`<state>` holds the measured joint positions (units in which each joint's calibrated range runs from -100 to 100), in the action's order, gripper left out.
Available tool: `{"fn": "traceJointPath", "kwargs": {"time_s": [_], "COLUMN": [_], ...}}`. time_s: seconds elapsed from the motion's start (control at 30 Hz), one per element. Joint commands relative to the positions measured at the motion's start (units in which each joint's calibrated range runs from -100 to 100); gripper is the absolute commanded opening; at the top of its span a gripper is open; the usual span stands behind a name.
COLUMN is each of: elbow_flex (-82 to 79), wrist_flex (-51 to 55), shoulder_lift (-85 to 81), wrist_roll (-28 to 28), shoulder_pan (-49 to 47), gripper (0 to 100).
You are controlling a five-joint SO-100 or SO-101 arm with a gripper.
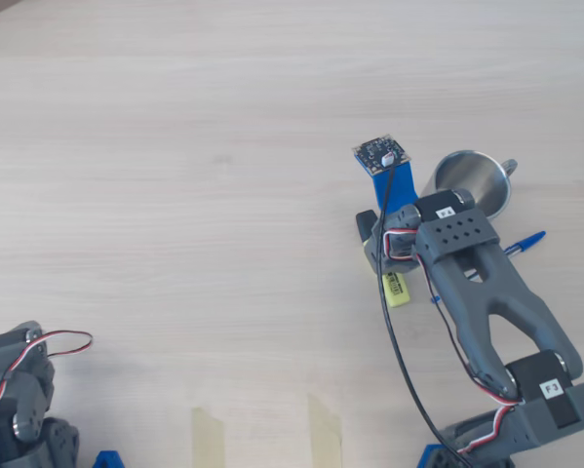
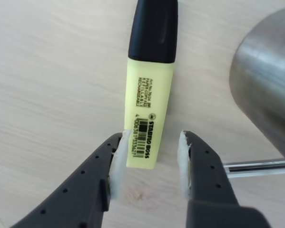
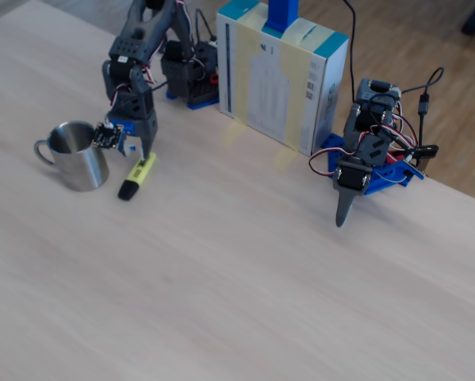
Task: Grab the yellow pen and put it in the silver cup.
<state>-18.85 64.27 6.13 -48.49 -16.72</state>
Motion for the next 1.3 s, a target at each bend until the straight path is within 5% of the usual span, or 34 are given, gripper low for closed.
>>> {"fn": "traceJointPath", "kwargs": {"time_s": [0.0, 1.27], "elbow_flex": [2.4, 2.7], "wrist_flex": [-2.5, -11.0], "shoulder_lift": [0.9, 9.9], "wrist_roll": [0.4, 0.3], "shoulder_pan": [-0.2, -0.2], "gripper": [17, 17]}}
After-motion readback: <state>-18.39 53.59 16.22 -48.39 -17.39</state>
